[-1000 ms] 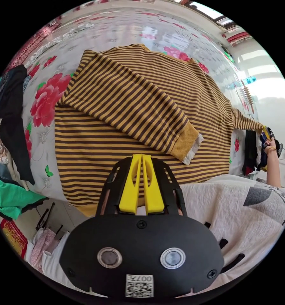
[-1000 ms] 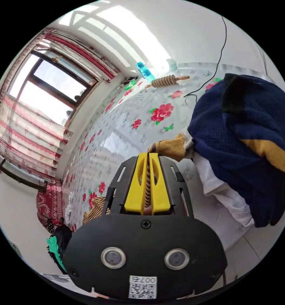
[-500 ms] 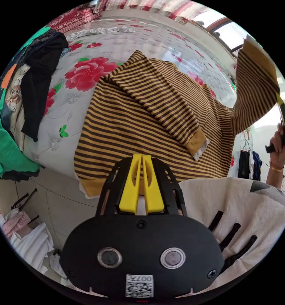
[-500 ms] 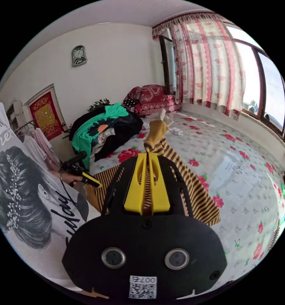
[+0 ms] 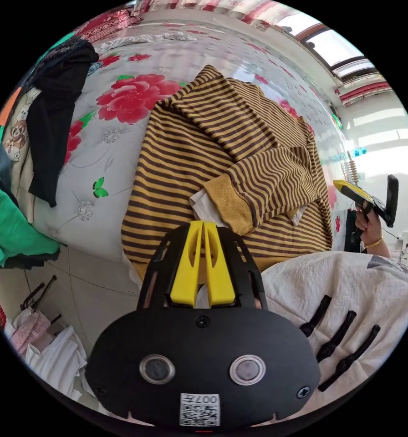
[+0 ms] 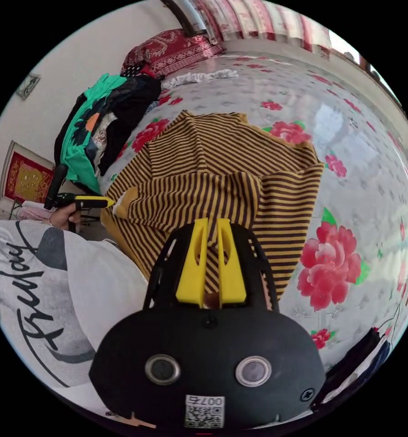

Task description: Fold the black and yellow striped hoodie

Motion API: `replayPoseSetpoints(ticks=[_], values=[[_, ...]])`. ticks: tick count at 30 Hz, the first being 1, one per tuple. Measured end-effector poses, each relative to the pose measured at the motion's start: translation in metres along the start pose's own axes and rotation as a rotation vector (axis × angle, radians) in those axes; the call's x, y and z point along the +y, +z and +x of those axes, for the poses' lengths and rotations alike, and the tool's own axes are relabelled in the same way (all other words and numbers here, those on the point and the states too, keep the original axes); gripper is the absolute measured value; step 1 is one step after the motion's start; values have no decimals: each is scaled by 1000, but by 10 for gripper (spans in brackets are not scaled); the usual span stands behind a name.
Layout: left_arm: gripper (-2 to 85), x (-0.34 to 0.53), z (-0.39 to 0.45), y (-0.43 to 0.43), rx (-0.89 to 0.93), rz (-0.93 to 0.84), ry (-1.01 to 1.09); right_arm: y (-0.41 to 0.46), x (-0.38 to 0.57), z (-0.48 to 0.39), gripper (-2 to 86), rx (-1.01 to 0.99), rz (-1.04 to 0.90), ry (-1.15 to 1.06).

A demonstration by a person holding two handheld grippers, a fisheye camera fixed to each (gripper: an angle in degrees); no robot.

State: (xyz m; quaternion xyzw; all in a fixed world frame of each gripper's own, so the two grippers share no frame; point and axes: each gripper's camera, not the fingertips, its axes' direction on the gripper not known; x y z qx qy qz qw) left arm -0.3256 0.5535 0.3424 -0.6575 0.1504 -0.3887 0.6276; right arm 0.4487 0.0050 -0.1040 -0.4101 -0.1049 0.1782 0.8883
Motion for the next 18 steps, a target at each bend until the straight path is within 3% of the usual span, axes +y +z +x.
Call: replayPoseSetpoints(ticks=[10,18], values=[[-10,-57,38,5,-56,-43,156,14,-85,69,49,143,34,177],[-10,-78,53,23,-87,-127,168,83,-129,69,54,45,-190,65]])
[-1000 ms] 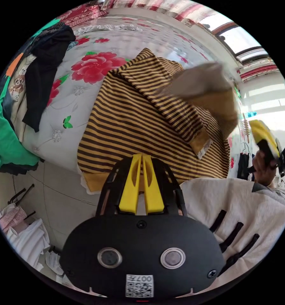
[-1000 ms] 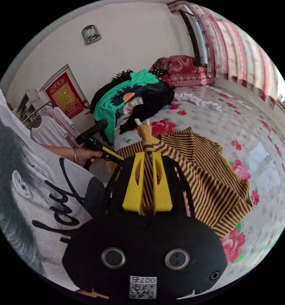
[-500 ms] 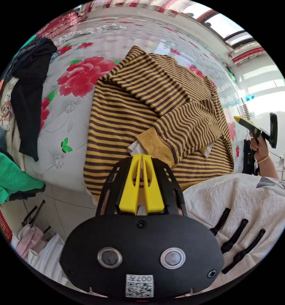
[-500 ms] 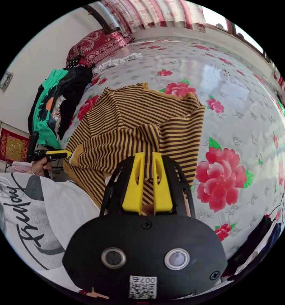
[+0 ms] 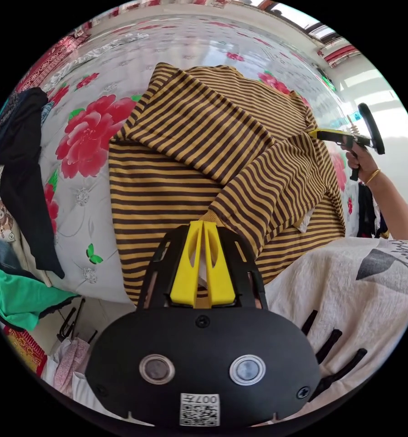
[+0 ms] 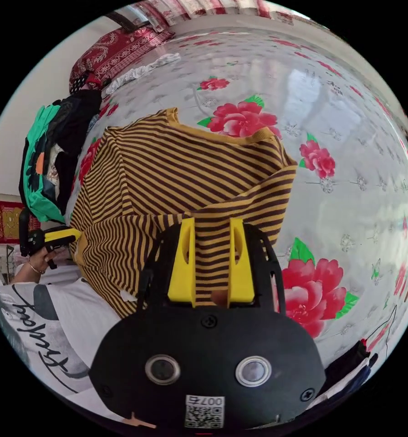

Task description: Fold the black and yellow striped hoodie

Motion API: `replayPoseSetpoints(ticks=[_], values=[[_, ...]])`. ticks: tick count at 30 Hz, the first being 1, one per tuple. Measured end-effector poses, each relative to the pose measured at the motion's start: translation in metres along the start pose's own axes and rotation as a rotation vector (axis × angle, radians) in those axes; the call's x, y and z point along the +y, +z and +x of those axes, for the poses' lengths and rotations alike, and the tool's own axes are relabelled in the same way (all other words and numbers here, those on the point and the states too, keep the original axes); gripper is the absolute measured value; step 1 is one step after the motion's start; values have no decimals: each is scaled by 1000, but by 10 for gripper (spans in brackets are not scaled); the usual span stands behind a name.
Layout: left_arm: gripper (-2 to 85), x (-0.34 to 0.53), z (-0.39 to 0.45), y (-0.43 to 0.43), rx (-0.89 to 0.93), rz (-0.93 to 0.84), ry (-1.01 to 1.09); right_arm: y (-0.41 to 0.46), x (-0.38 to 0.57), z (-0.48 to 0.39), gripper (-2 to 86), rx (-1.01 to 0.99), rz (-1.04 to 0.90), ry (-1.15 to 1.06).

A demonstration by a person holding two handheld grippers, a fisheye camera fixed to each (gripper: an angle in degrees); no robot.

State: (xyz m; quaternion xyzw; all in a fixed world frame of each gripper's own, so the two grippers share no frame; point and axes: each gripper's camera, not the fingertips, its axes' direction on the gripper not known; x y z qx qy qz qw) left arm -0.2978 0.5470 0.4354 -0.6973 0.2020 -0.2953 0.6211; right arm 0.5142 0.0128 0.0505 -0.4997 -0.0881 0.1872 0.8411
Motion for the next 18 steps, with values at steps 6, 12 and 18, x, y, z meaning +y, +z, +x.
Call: replayPoseSetpoints(ticks=[6,12,18], values=[[-10,-19,25,6,-84,-51,68,-21,8,16,12,74,106,7],[-10,-53,72,0,-80,-4,179,-61,20,88,6,147,159,180],[-10,-58,91,9,-126,-51,214,-72,54,133,20,76,263,387]])
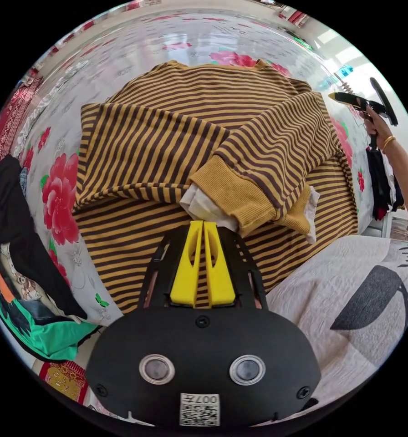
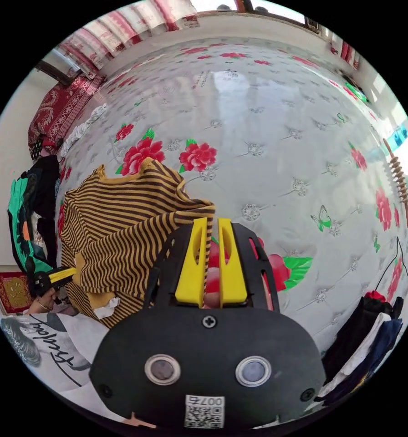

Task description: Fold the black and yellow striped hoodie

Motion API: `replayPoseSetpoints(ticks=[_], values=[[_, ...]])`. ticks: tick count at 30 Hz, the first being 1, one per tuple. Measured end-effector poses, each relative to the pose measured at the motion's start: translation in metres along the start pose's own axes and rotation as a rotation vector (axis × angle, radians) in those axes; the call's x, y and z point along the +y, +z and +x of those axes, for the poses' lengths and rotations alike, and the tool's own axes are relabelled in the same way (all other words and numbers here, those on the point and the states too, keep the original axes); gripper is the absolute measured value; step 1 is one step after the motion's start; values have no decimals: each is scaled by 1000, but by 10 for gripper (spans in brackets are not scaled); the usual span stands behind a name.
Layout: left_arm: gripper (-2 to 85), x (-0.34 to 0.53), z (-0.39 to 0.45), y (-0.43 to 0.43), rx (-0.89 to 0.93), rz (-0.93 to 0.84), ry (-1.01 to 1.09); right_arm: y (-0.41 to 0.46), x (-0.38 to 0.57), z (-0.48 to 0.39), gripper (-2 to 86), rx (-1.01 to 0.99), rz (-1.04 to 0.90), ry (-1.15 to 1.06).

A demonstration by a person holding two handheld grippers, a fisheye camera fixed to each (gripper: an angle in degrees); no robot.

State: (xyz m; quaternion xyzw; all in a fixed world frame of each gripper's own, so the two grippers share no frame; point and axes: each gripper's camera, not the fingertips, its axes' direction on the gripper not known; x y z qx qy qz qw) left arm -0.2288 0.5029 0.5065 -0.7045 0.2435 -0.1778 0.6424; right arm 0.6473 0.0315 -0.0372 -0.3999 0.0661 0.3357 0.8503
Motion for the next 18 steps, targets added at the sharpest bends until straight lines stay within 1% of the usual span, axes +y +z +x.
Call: replayPoseSetpoints(ticks=[2,3,5,8,10,12,13,14,15,16,18], values=[[-10,11,-2,-11,-4,27,-22,-9,15,-3,21,-17,62,-10],[-10,14,-3,-16,-6,46,-28,-9,26,-9,22,-62,76,-41],[-10,26,-5,-37,-7,138,-39,-2,38,-24,22,-128,57,-108],[-10,27,-6,-54,13,226,-46,16,52,-56,22,-218,-18,-231],[-10,22,-5,-50,22,214,-41,19,61,-83,26,-292,-7,-301],[-10,17,-5,-40,23,177,-61,25,73,-131,35,-408,-48,-458],[-10,17,-6,-34,30,154,-79,27,77,-144,37,-426,-60,-498],[-10,20,-7,-31,36,147,-99,31,86,-171,41,-458,-83,-591],[-10,22,-8,-30,40,147,-108,34,97,-198,46,-472,-103,-699],[-10,27,-10,-29,53,147,-123,36,102,-212,49,-467,-113,-753],[-10,35,-15,-28,64,149,-146,46,122,-262,59,-425,-152,-961]])
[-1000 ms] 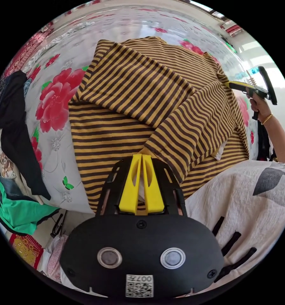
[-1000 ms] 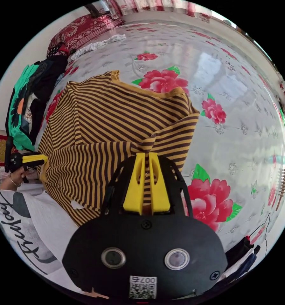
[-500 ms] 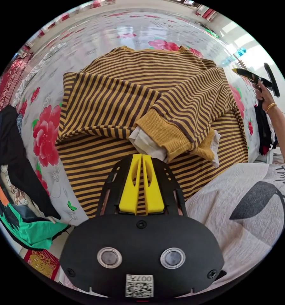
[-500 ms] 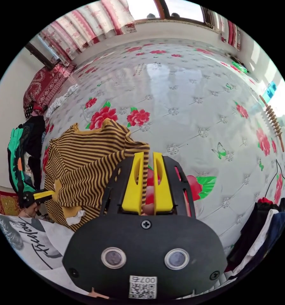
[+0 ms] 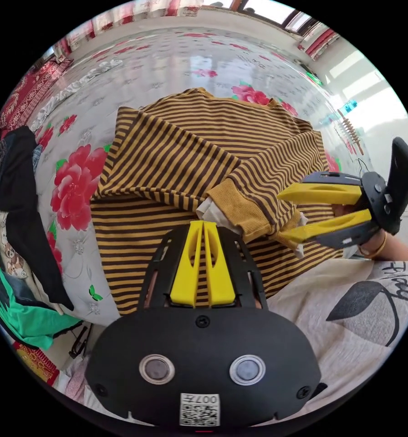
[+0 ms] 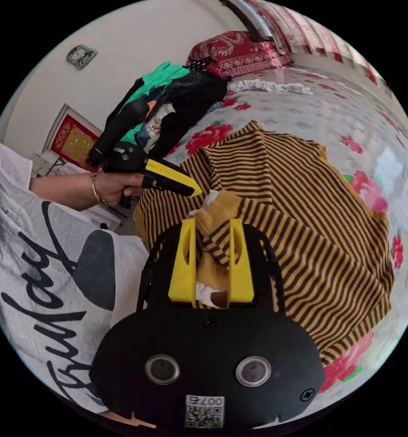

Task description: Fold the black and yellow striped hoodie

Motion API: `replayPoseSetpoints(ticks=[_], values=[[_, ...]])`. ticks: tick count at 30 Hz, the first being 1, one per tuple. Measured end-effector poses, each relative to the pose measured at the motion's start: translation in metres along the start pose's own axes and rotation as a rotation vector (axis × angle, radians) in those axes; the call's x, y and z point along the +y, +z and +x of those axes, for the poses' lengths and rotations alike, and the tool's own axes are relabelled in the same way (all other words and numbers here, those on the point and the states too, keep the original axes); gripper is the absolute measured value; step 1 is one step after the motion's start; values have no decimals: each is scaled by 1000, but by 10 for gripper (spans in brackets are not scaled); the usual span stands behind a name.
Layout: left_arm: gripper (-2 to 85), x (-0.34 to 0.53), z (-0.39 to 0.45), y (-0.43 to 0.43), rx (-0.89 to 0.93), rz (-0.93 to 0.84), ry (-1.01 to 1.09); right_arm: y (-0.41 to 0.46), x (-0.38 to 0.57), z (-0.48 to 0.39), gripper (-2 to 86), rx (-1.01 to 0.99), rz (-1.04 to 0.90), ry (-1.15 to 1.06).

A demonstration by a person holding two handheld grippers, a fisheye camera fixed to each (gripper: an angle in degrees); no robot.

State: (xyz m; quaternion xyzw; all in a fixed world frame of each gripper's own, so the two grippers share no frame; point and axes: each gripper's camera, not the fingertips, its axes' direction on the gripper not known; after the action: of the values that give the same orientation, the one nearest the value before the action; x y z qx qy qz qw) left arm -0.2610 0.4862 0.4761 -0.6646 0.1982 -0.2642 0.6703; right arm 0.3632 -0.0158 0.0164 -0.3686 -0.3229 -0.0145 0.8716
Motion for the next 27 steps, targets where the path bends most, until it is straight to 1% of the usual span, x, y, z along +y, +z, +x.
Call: replayPoseSetpoints(ticks=[1,3,5,7,9,10,12,13,15,16,17,18,19,21,22,23,24,26,27], values=[[-10,4,-4,-2,0,2,-16,9,-6,-7,60,9,-32,-38],[-10,9,-11,-6,-9,13,-38,48,-22,-22,59,63,-187,-149],[-10,12,-20,-14,-32,40,-49,69,-22,-18,47,165,-278,-143],[-10,10,-26,-21,-53,66,-43,60,-20,-11,38,158,-228,-92],[-10,3,-31,-28,-71,97,-29,22,-10,3,27,106,-84,4],[-10,-3,-35,-31,-80,117,-19,10,-6,7,26,91,-42,30],[-10,-13,-37,-33,-83,151,10,-38,14,29,20,16,117,151],[-10,-21,-37,-31,-84,163,33,-50,19,35,19,5,159,184],[-10,-33,-38,-17,-66,120,70,-91,42,52,19,-14,306,269],[-10,-38,-39,-2,-64,50,85,-98,46,54,19,-13,331,276],[-10,-39,-41,15,-99,-19,81,-107,50,54,20,-4,357,278],[-10,-37,-42,20,-108,-40,84,-109,50,50,21,-2,352,253],[-10,-29,-43,14,-89,29,93,-106,47,47,21,-3,338,233],[-10,-20,-48,12,-85,15,58,-76,34,32,23,-22,216,155],[-10,-9,-50,5,-96,43,34,-64,30,28,24,-36,180,141],[-10,5,-53,-2,-87,80,24,-36,24,21,25,-65,105,114],[-10,13,-55,-5,-80,91,16,-3,20,15,28,-87,5,103],[-10,46,-65,-14,-75,108,-46,37,16,9,32,-117,-138,98],[-10,56,-67,-16,-77,113,-64,46,18,5,35,-131,-150,109]])
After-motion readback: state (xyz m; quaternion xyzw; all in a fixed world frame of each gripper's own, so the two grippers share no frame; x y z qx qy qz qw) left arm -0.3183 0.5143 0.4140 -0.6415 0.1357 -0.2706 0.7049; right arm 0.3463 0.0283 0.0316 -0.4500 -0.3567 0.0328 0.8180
